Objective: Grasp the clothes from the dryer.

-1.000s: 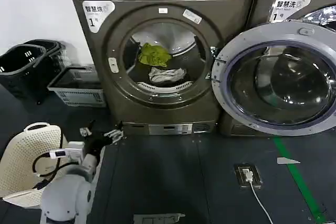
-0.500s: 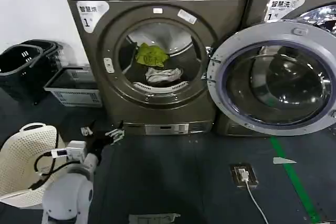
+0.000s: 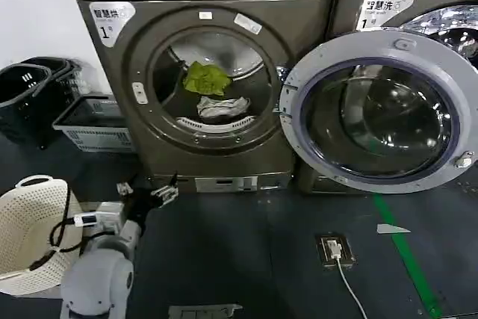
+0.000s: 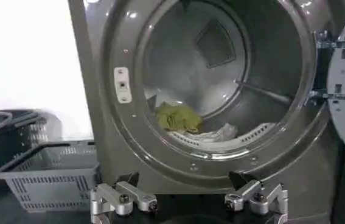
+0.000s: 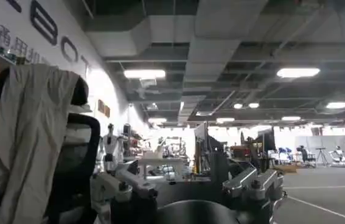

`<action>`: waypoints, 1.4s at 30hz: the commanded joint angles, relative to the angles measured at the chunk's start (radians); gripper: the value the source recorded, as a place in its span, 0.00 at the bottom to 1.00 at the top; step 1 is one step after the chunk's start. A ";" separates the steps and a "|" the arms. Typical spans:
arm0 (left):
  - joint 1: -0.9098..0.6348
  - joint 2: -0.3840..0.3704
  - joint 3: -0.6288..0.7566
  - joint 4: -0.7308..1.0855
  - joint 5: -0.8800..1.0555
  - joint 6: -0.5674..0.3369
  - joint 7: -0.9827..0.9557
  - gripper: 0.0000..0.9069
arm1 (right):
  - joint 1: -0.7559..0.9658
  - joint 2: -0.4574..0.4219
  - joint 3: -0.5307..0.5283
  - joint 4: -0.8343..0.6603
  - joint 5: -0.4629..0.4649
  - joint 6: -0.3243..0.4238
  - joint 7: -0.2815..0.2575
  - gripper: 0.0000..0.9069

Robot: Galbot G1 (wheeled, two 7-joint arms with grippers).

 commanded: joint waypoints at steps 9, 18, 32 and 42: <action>-0.001 0.006 -0.001 0.000 -0.001 0.049 0.004 1.00 | 0.009 0.006 -0.006 0.002 -0.001 0.004 0.005 1.00; -0.004 0.001 0.002 0.003 0.000 0.049 0.004 1.00 | 0.004 -0.002 0.005 -0.018 0.022 0.016 0.036 1.00; -0.005 0.005 0.001 0.003 0.002 0.049 0.004 1.00 | 0.014 0.000 0.005 -0.022 0.045 0.034 0.088 1.00; -0.001 0.006 0.002 -0.002 0.003 0.049 0.007 1.00 | 0.001 -0.003 0.022 -0.043 0.042 0.040 0.091 1.00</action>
